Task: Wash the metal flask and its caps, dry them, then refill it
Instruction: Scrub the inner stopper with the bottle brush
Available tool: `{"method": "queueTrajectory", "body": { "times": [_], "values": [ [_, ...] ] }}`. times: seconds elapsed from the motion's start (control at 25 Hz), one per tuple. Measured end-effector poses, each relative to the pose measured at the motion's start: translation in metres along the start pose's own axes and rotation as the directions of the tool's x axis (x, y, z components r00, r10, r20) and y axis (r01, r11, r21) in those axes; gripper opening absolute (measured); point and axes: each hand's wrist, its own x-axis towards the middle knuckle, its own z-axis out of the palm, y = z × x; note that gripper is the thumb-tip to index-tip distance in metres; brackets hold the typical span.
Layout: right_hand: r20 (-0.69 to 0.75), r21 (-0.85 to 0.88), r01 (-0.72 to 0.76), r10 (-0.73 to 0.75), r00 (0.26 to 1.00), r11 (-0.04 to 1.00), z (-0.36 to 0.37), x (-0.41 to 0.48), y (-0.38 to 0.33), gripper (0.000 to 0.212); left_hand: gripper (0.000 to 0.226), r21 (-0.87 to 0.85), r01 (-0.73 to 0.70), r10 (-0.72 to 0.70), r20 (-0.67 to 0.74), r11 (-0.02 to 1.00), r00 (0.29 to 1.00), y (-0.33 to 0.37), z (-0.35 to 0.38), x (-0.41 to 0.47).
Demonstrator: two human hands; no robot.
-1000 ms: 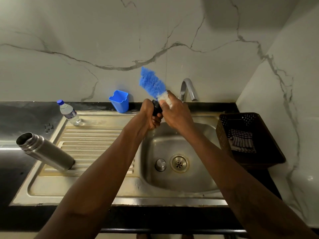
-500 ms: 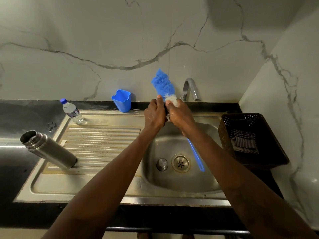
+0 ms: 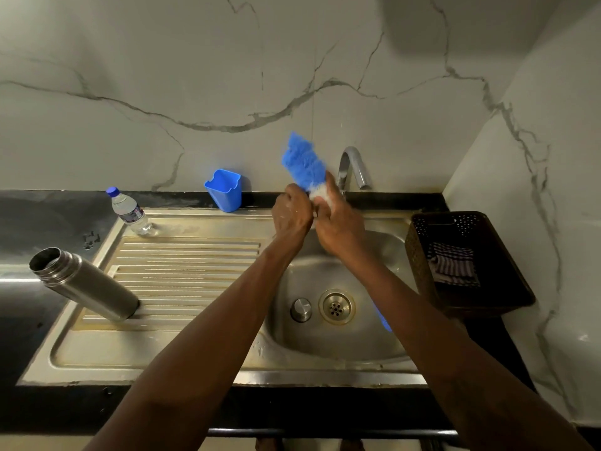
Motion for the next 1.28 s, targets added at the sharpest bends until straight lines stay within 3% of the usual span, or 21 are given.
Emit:
{"method": "queueTrajectory", "body": {
  "times": [0.12,0.24,0.32,0.4,0.56,0.68,0.8,0.96,1.16,1.28],
  "values": [
    [-0.018,-0.002,0.053,-0.053,0.998,0.999,-0.01,0.017,-0.005,0.062,0.048,-0.09,0.028,-0.027,0.012,0.996,1.0,0.012,0.002,-0.005],
    [0.006,-0.03,0.144,-0.144,0.99,0.989,-0.005,-0.001,0.004,0.065,0.043,-0.248,0.186,-0.176,0.062,0.951,0.982,0.015,-0.001,0.008],
    [0.01,-0.027,0.139,-0.139,0.99,0.99,0.0,-0.018,0.013,0.066,0.041,-0.457,0.325,-0.272,0.179,0.828,0.946,0.017,-0.002,0.005],
    [0.012,-0.004,0.118,-0.118,0.993,0.993,0.001,-0.022,0.018,0.067,0.043,-0.548,0.412,-0.32,0.261,0.728,0.911,0.02,-0.005,-0.003],
    [-0.056,-0.019,0.102,-0.103,0.993,0.995,-0.005,0.002,-0.005,0.062,0.039,-0.498,0.405,-0.3,0.279,0.767,0.912,0.025,-0.005,-0.009],
    [-0.059,-0.094,0.079,-0.085,0.995,0.992,-0.011,0.019,-0.018,0.058,0.035,-0.494,0.466,-0.335,0.334,0.734,0.881,0.031,-0.002,-0.016],
    [-0.036,-0.057,0.138,-0.14,0.989,0.989,-0.003,0.001,-0.004,0.062,0.046,-0.528,0.465,-0.34,0.322,0.71,0.884,0.033,-0.009,-0.004],
    [-0.035,0.009,0.104,-0.103,0.994,0.995,0.009,-0.013,0.019,0.058,0.068,-0.306,0.569,-0.38,0.499,0.764,0.779,0.019,-0.026,0.008],
    [-0.052,0.118,0.066,-0.06,0.997,0.991,0.001,0.019,0.0,0.036,0.063,-0.122,0.576,-0.413,0.579,0.808,0.703,0.027,-0.037,0.013],
    [-0.102,0.153,0.026,-0.01,0.995,0.988,0.008,0.023,0.009,0.033,0.053,-0.174,0.559,-0.397,0.539,0.811,0.743,0.027,-0.034,0.018]
  ]
}}
